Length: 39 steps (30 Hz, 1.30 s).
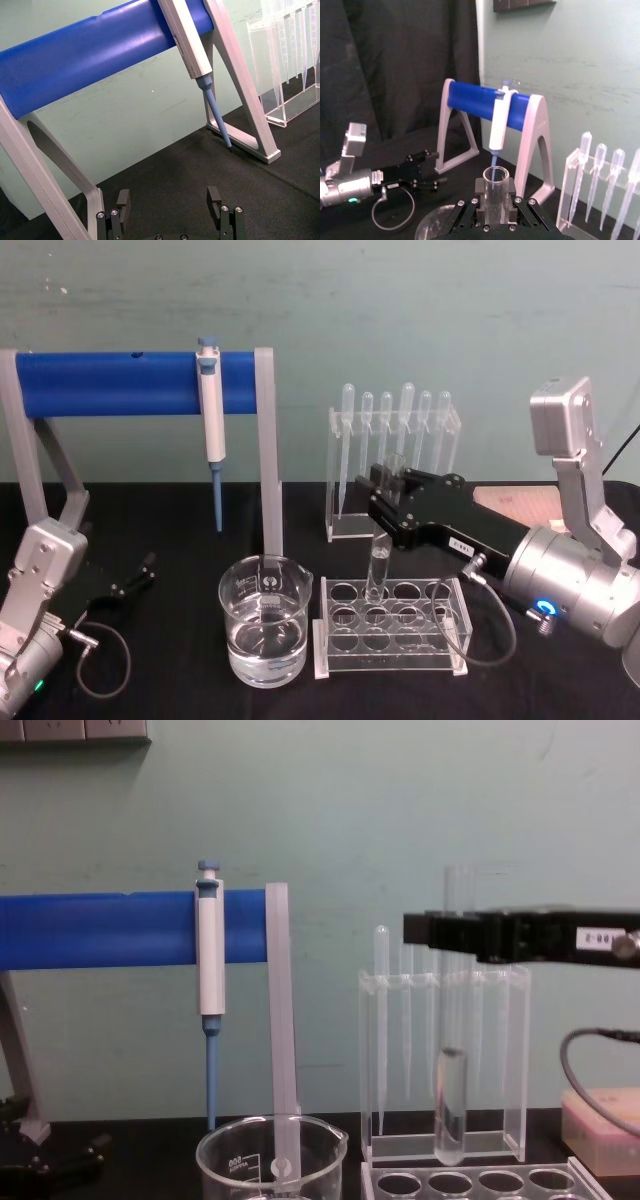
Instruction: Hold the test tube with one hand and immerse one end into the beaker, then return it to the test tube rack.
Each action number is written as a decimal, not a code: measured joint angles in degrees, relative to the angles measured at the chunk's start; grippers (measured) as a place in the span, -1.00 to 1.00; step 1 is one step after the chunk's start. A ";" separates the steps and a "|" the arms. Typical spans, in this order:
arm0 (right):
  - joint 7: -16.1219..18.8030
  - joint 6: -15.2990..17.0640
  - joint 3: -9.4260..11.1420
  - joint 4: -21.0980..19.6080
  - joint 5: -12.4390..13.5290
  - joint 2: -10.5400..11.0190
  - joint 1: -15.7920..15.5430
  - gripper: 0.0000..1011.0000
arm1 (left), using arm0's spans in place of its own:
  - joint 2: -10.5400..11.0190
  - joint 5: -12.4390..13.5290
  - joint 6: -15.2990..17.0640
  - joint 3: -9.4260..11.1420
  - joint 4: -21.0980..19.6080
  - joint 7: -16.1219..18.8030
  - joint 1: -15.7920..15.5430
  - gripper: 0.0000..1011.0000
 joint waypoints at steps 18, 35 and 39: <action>1.09 1.71 -7.84 2.78 -0.74 -4.60 9.93 -0.55 | 0.00 0.00 0.00 0.00 0.00 0.00 0.00 0.98; 2.17 -0.75 -12.31 10.21 -3.14 -9.27 12.89 -0.55 | 0.00 0.00 0.00 0.00 0.00 0.00 0.00 0.98; 2.34 -1.57 -12.83 11.25 -3.77 -9.73 12.51 -0.55 | 0.00 0.00 0.00 0.00 0.00 0.00 0.00 0.98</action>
